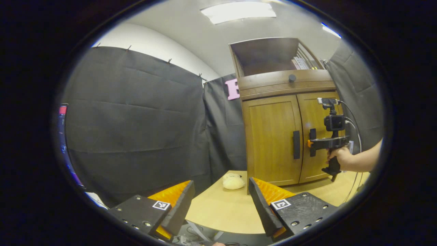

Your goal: Open the right door of the double-door shoe cabinet with the right hand, and open the left door with the left hand.

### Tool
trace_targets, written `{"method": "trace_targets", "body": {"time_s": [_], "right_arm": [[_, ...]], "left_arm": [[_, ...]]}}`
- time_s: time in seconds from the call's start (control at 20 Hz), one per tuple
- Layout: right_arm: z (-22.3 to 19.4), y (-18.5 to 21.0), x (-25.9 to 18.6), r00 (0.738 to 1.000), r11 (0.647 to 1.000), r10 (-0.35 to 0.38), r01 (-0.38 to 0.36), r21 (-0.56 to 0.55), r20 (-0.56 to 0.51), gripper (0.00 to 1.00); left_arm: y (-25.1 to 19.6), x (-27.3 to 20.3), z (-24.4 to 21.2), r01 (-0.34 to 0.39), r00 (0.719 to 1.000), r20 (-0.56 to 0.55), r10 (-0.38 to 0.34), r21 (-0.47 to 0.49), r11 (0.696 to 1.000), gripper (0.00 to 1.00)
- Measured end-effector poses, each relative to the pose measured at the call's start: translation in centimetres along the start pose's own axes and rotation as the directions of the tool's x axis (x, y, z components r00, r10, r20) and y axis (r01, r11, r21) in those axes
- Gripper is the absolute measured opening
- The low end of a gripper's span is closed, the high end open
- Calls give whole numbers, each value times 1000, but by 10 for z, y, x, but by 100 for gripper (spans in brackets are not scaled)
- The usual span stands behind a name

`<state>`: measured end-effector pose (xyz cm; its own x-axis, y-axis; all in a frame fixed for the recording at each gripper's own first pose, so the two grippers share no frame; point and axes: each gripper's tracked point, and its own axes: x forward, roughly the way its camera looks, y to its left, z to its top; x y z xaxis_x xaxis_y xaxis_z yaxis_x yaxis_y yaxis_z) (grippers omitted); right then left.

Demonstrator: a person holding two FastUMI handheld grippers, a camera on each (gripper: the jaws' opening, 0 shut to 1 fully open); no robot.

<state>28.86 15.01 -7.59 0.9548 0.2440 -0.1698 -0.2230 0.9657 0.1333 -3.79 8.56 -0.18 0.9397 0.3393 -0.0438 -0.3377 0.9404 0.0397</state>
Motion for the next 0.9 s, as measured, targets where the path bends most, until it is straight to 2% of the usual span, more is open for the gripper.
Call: {"method": "trace_targets", "body": {"time_s": [0.1,0.15,0.35,0.4,0.55,0.6,0.65,0.75,0.8,0.85,0.9], "right_arm": [[0,1,-6,1000,1000,14,-14,-1,-2,27],[0,1,-9,1000,1000,18,-18,-7,-2,27],[-1,0,-26,1000,1000,28,-28,5,-2,27],[0,-1,-32,1000,1000,30,-31,3,2,28],[-1,-3,-48,999,999,39,-39,6,7,27],[-3,-4,-52,999,999,44,-44,6,2,28],[-2,-6,-56,999,999,48,-48,6,-5,28],[1,-6,-58,998,998,56,-56,9,-12,25],[2,-6,-60,998,998,58,-58,10,-14,25],[3,-7,-62,998,998,58,-58,11,-18,25],[4,-6,-65,998,998,58,-58,15,-20,25]], "left_arm": [[-1,0,0,8,1000,1,-8,-1,1000,96],[-1,0,0,14,1000,3,-14,1,1000,91],[-3,1,3,39,999,17,-39,6,999,91],[-3,3,3,47,999,20,-47,8,999,96],[-9,7,3,71,997,29,-72,10,997,96],[-11,9,3,78,996,31,-79,10,997,86],[-11,10,4,83,996,33,-84,11,996,86],[-13,12,5,95,995,42,-96,15,995,96],[-14,13,6,102,994,46,-102,17,995,91],[-15,15,7,107,993,49,-108,18,994,96],[-16,16,7,112,992,51,-113,18,994,91]]}}
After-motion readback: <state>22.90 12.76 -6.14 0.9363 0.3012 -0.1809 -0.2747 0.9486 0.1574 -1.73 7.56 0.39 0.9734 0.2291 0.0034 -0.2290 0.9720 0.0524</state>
